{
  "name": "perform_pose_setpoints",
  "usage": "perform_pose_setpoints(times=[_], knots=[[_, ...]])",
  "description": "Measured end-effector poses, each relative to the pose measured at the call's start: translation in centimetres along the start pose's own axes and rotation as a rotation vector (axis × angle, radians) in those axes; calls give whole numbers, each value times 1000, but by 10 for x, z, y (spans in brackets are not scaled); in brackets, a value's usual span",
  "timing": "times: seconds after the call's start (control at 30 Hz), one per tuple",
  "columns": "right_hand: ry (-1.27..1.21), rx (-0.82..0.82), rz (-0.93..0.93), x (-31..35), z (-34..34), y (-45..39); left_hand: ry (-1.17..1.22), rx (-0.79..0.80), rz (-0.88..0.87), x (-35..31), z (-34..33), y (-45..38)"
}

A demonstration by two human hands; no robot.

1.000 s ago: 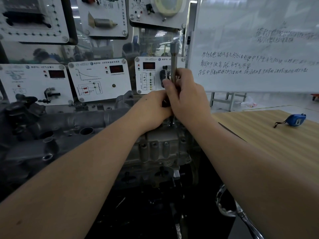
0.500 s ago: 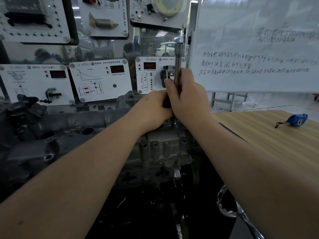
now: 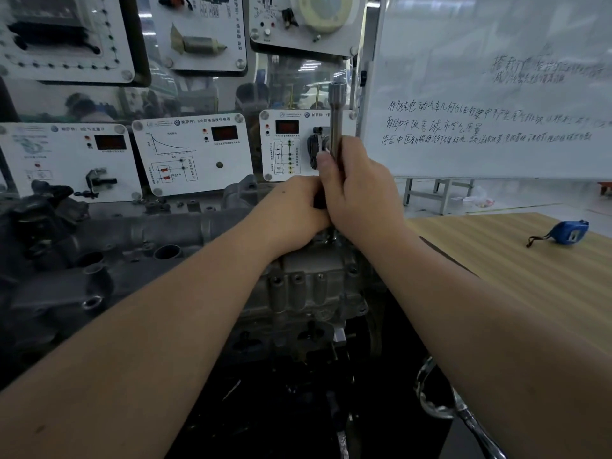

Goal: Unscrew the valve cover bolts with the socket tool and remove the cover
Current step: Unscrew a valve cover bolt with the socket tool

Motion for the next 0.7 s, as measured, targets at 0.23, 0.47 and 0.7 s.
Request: perform_pose_setpoints(times=[0.23, 0.47, 0.7], knots=[[-27, 9, -65, -8, 1, -3, 73, 23, -27, -2, 0, 2], [-15, -9, -39, -1, 3, -1, 73, -12, -47, -3, 2, 1], [-18, 36, -81, -6, 2, -3, 28, 30, -14, -1, -2, 0]])
Point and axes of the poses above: each hand's wrist, its own y-axis away from the middle knuckle, its own z-axis out of the back of the hand, x = y × z, the point moved 7 cm from there along -y, towards the middle knuckle
